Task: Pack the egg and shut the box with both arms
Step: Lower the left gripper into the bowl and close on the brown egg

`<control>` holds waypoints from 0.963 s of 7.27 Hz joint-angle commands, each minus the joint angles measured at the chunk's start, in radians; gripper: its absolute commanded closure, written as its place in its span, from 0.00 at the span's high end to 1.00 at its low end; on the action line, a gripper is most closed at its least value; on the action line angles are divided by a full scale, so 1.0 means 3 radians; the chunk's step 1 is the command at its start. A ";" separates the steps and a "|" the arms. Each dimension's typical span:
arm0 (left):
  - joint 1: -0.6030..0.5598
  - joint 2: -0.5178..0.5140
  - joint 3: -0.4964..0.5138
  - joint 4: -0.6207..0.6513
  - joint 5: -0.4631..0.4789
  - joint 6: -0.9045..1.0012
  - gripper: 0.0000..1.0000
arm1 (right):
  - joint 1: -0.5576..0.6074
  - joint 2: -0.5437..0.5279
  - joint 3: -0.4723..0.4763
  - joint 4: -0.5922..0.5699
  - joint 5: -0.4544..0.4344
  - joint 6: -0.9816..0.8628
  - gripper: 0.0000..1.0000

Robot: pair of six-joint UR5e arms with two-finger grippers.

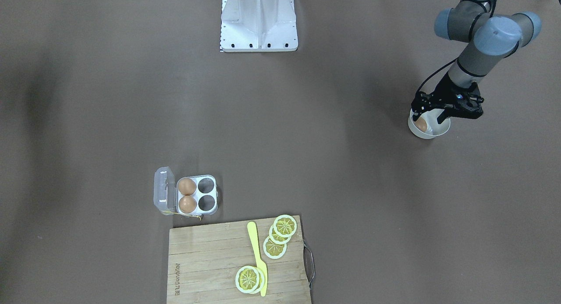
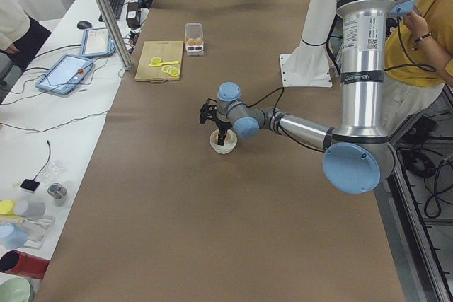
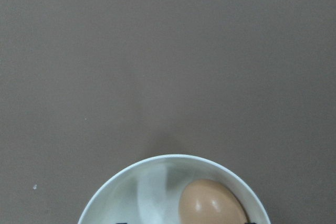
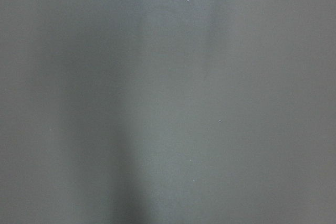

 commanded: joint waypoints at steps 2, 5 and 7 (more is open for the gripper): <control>0.0031 0.0079 -0.0012 -0.0114 0.0001 -0.0032 0.81 | 0.0000 0.0001 -0.0008 0.0000 -0.0002 0.0002 1.00; 0.0036 0.0074 0.0014 -0.0120 0.0006 -0.0027 0.81 | 0.0000 0.0001 -0.0003 0.0000 -0.0002 0.0007 1.00; 0.0036 0.0054 0.0024 -0.0115 0.0006 -0.0027 0.81 | 0.0000 0.0006 -0.0003 0.0000 0.0003 0.0012 1.00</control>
